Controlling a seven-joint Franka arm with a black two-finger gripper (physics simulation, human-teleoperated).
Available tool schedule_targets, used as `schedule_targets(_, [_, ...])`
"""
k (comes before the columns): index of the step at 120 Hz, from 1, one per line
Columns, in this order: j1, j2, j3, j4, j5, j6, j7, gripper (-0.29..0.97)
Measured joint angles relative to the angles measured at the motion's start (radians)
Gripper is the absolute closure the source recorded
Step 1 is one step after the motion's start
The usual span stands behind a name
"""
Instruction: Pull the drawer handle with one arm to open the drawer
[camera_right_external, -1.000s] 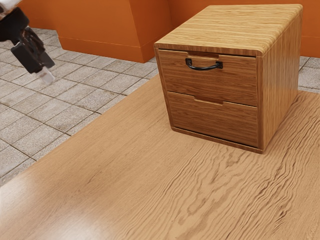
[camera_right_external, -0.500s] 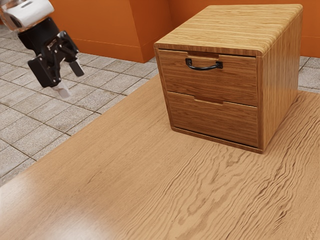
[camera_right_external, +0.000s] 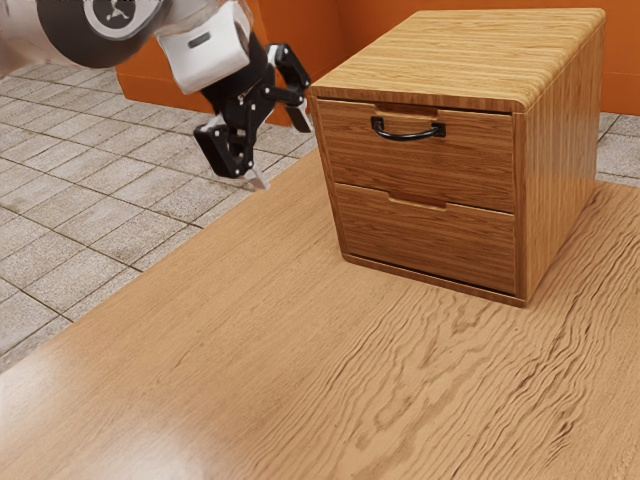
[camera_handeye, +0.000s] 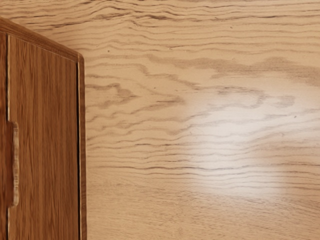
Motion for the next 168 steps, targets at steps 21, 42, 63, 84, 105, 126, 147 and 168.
schedule_targets(21, [0.067, 0.024, -0.012, 0.002, 0.005, 0.076, 0.065, 0.0])
schedule_targets(42, [0.058, 0.034, -0.038, 0.002, 0.008, 0.131, 0.114, 0.0])
schedule_targets(63, [0.052, 0.063, -0.046, 0.031, 0.021, 0.166, 0.158, 0.0])
schedule_targets(84, [0.01, 0.095, -0.059, 0.067, 0.076, 0.183, 0.191, 0.0])
schedule_targets(105, [0.003, 0.109, -0.068, 0.077, 0.09, 0.196, 0.216, 0.0])
schedule_targets(126, [0.003, 0.132, -0.09, 0.08, 0.093, 0.222, 0.234, 0.0])
schedule_targets(147, [0.006, 0.157, -0.093, 0.082, 0.094, 0.26, 0.248, 0.0])
schedule_targets(168, [0.012, 0.189, -0.093, 0.127, 0.093, 0.289, 0.259, 0.0])
